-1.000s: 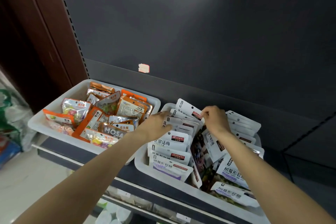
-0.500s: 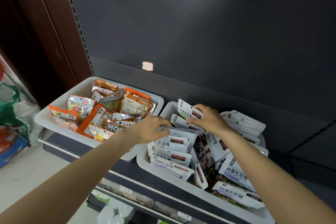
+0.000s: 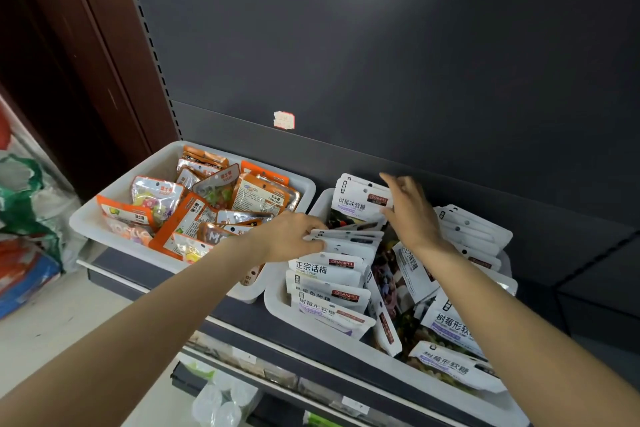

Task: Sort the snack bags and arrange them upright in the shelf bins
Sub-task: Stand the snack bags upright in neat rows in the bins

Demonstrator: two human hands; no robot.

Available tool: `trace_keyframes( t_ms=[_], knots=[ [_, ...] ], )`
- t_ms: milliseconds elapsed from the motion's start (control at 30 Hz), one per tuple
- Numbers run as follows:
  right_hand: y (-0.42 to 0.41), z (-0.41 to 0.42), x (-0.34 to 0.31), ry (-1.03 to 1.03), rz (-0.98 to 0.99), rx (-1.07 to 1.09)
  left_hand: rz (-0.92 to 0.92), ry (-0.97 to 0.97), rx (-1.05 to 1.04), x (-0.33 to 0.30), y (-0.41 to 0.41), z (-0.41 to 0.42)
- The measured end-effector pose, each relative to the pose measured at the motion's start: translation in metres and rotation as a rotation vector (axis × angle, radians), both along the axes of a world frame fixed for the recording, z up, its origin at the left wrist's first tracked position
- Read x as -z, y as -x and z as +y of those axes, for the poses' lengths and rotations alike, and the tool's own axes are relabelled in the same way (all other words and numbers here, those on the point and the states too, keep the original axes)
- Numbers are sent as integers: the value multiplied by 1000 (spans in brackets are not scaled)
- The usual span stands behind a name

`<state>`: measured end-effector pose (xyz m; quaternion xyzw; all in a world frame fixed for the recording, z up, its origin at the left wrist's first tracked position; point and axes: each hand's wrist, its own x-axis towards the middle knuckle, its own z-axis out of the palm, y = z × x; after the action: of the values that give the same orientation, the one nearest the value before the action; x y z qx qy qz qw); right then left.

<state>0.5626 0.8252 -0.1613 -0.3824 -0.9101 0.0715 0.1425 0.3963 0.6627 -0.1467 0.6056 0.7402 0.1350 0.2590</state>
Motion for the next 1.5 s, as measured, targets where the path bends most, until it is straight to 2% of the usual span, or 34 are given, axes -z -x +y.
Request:
trace_keyframes(
  t_ms=[67, 167, 200, 333, 567, 667, 800, 933, 1067, 1267, 1400, 1500],
  knots=[
    [-7, -5, -3, 42, 101, -41, 4, -20, -47, 2, 0, 3],
    [-15, -9, -6, 405, 114, -128, 0, -32, -116, 5, -4, 8],
    [-17, -10, -5, 437, 72, -144, -4, -34, -128, 5, -5, 8],
    [-15, -5, 5, 331, 54, -63, 3, -49, -154, 6, -7, 8],
    [-20, -5, -1, 416, 228, 57, -45, -149, -298, 12, -10, 6],
    [-20, -4, -4, 338, 205, 32, -63, -161, -334, 13, -13, 8],
    [-9, -5, -6, 244, 289, 41, -28, -171, -381, 15, -11, 14],
    [-2, -14, -7, 314, 255, 57, -72, -205, -523, 14, -13, 23],
    [-6, -19, -4, 360, 114, -94, -115, -281, -611, 18, -14, 26],
    [-3, -14, 6, 277, 83, -29, -39, -170, -364, 18, -7, 12],
    [-7, -9, 0, 95, 89, 155, 23, -126, -343, 21, 0, 1],
    [-13, 4, -4, 105, 126, 232, 114, -83, -155, 18, 0, -4]
  ],
)
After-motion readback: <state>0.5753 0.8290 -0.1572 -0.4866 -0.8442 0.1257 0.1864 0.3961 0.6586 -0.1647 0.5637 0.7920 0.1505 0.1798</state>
